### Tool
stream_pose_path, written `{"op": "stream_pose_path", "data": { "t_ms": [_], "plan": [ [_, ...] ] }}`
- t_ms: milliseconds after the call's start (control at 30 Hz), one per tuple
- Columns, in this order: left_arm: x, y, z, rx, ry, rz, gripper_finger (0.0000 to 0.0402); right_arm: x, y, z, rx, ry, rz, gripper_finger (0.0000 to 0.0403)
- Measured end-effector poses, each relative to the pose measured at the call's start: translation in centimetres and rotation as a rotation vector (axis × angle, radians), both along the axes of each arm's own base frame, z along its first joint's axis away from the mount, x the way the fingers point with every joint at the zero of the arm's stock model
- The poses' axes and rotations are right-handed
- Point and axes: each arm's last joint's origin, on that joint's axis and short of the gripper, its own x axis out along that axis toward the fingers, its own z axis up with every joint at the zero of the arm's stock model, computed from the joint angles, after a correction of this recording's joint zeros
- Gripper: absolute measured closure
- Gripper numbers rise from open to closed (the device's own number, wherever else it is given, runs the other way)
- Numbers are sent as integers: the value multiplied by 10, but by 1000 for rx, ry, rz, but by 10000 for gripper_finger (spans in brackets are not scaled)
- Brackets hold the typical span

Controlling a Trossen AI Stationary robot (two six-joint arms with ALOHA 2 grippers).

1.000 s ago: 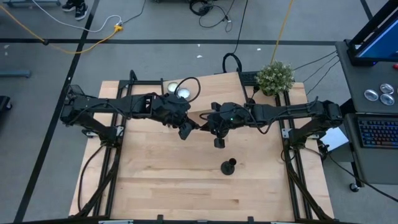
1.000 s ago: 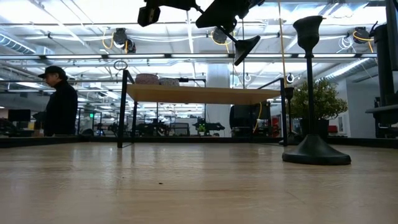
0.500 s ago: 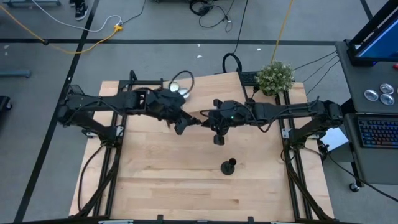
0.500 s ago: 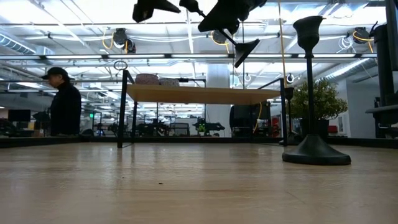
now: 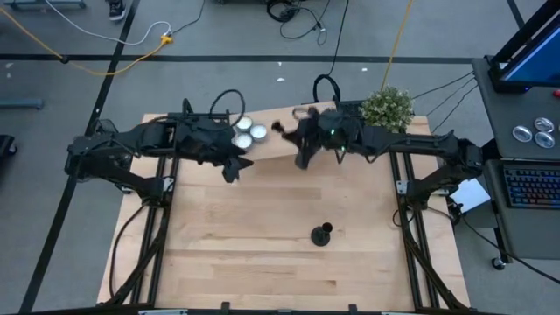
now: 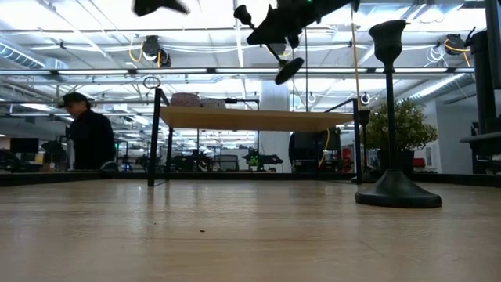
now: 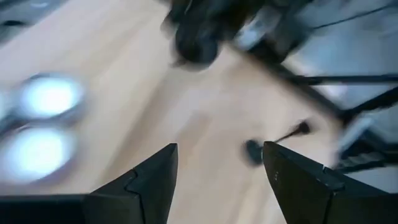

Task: Pick & Place candle stick holders
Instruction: Put the bottom left black candle holder on the shelf

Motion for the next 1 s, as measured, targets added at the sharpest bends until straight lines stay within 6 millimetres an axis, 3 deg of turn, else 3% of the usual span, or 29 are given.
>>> {"op": "stream_pose_path", "data": {
  "t_ms": [233, 500, 767, 1000],
  "plan": [
    [-17, -6, -9, 58, 152, 125, 160, -12, -56, 13, -59, -212, -167, 400],
    [-19, -12, -11, 67, 176, 147, 160, -36, -108, -23, -34, -363, -351, 400],
    [-19, -15, -11, 90, 169, 180, 160, -62, -121, -66, -47, -398, -512, 400],
    [-19, -14, -11, 100, 167, 197, 160, -70, -121, -80, -86, -358, -600, 400]
  ]
}}
